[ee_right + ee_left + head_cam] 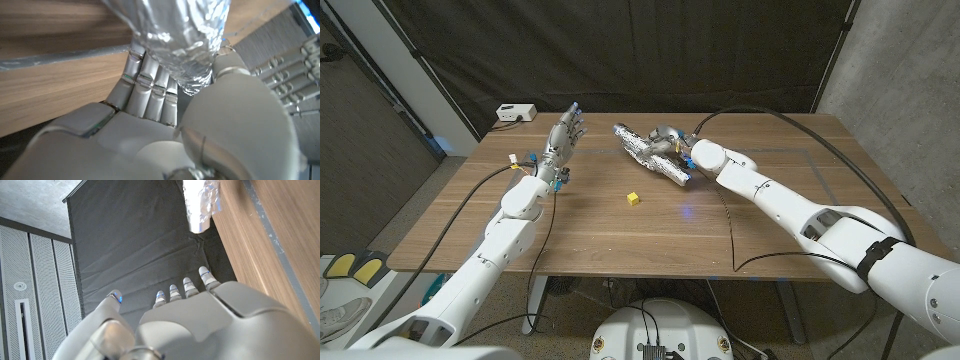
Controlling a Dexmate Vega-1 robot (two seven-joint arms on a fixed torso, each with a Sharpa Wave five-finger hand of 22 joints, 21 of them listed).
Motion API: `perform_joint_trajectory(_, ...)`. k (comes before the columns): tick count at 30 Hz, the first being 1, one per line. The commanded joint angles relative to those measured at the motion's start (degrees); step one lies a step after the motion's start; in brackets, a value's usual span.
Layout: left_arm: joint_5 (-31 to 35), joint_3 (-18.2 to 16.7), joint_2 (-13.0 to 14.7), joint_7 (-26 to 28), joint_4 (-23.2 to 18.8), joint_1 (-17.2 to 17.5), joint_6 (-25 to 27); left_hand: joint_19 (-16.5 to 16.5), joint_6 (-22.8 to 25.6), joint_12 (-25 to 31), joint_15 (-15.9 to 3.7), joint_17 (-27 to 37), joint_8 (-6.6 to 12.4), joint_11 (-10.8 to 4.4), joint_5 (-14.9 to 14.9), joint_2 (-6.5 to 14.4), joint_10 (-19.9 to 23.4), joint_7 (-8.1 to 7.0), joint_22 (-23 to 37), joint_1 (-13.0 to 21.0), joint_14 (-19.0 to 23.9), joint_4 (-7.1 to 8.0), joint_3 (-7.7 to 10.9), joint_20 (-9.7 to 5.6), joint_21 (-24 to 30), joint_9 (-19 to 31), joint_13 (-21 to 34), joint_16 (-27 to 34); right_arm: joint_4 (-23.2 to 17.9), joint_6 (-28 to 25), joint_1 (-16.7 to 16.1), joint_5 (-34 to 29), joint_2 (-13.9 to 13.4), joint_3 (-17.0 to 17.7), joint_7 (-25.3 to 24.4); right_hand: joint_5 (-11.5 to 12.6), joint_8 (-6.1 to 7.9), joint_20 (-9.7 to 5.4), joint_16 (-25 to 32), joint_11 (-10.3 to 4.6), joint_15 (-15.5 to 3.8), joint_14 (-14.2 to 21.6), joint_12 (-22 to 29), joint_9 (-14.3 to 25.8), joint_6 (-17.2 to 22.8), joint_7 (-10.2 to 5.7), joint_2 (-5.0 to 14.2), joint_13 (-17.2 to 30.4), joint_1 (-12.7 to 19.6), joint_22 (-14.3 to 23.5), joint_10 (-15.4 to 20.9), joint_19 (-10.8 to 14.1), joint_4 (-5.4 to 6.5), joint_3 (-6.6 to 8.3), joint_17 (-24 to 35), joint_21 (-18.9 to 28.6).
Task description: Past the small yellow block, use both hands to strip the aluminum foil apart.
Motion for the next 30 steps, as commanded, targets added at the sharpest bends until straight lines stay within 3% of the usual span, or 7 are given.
perform_joint_trajectory(1, 0.03, 0.67, -0.16, -0.17, 0.21, -0.65, 0.36, 0.48, 0.4, -0.04, 0.01, 0.04, -0.02, -0.03, 0.37, -0.19, 0.24, -0.25, 0.03, 0.64, 0.3, -0.02, -0.01, 0.03, 0.02, 0.15, 0.24, -0.19, 7.62, 9.57, -1.91, 11.94, 4.57, 8.8, 2.67, 0.04, 2.0, -5.91, -0.2, -6.93, -7.25, 6.56, 1.25, 0.42, 5.56, -4.88, 10.66, 2.29, 11.21, -0.01, 7.86, 0.04, 0.26, 0.04, 0.23, 0.83)
perform_joint_trajectory(11, 0.91, 1.04, 0.08, 0.68, -0.28, -0.61, 0.79, 0.48, 0.18, -0.17, -0.05, 0.02, -0.15, -0.2, 0.39, -0.17, 0.1, -0.4, 0.01, 0.91, 0.3, -0.19, 0.01, 0.08, -0.1, 0.15, 0.24, -0.25, 10.63, 9.42, -4.48, 23.99, 10.59, 19.14, 9.47, -0.04, 1.67, -5.99, -0.57, -7.08, -7.18, 6.63, 0.95, 0.7, 5.59, -4.93, 10.47, 2.13, 11.91, 1.07, 8.2, -0.27, 0.17, -0.04, -0.21, 2.9)
perform_joint_trajectory(16, 3.33, 1.32, 1.21, 3.71, -2.83, 0.04, 3.66, 0.51, -0.92, -0.36, -0.1, -0.07, -0.52, -0.47, 0.31, -0.72, -0.24, -0.64, -0.03, 1.84, 0.21, -1.01, 0.03, -0.02, -0.24, 0.15, 0.24, -0.36, 11.84, 9.37, -4.64, 25.31, 12.32, 21.89, 11.5, -0.06, 1.54, -6.03, -0.64, -7.28, -7.1, 7.08, 0.81, 0.93, 5.57, -4.97, 10.51, 2.09, 12.12, 1.86, 8.32, -0.48, 0.24, 0.06, -0.57, 3.84)
perform_joint_trajectory(19, 5.9, 1.41, 2.15, 7.52, -5.91, 0.98, 7.02, 1.56, -1.61, -0.41, -0.62, -0.16, -0.49, -0.74, 0.08, -1.98, -0.2, -0.89, -0.09, 3.85, 0.96, -2.78, 0.06, 0.03, -0.12, 0.17, 0.25, -0.19, 11.63, 8.89, -5.0, 25.89, 13.05, 23.26, 12.5, -0.03, 1.43, -6.02, -0.71, -7.35, -7.06, 7.24, 0.78, 0.99, 5.54, -4.97, 10.55, 2.17, 12.27, 2.33, 8.32, -0.59, 0.24, 0.22, -0.78, 4.24)
perform_joint_trajectory(20, 6.51, 1.41, 2.43, 8.58, -6.88, 1.25, 8.24, 2.62, -1.59, -0.35, -1.17, -0.17, -0.28, -0.96, -0.09, -2.81, 0.12, -0.9, -0.1, 5.59, 2.5, -4.18, 0.17, -0.26, 0.06, 0.2, 0.27, 0.22, 11.66, 8.72, -5.06, 26.22, 13.29, 23.72, 13.12, -0.03, 1.42, -6.04, -0.71, -7.33, -7.07, 7.31, 0.71, 1.02, 5.56, -4.98, 10.54, 2.04, 12.3, 2.31, 8.38, -0.69, 0.25, 0.23, -0.82, 4.27)
perform_joint_trajectory(23, 8.2, 1.42, 3.03, 11.86, -9.87, 2.1, 11.9, 5.08, -1.62, 0.09, -2.2, -0.07, -0.07, -1.54, -0.4, -3.61, 1.64, -0.94, 0.03, 8.14, 5.27, -6.03, 0.47, 0.2, 0.77, 0.25, 0.32, 0.89, 10.74, 7.6, -5.73, 27.39, 14.05, 25.19, 14.44, -0.01, 1.35, -6.03, -0.61, -7.4, -7.07, 7.54, 0.74, 1.11, 5.5, -4.99, 10.51, 2.23, 12.42, 2.59, 8.36, -0.75, 0.22, 0.34, -0.8, 4.54)
perform_joint_trajectory(30, 11.56, 1.85, 4.23, 17.42, -15.27, 3.16, 18.79, 10.93, 4.37, 1.55, -4.5, 0.42, 2.23, -2.35, -0.89, -4.96, 7.65, 0.44, 0.38, 14.21, 12.16, -10.07, 1.39, 0.0, 2.74, 0.49, 0.69, 2.3, 4.36, 0.29, -8.83, 30.8, 15.74, 28.5, 15.23, 0.11, 1.16, -5.97, -0.62, -7.5, -7.11, 7.84, 0.68, 1.11, 5.63, -5.03, 10.54, 2.2, 12.76, 3.26, 8.64, -0.81, 0.17, 0.73, -1.04, 5.09)
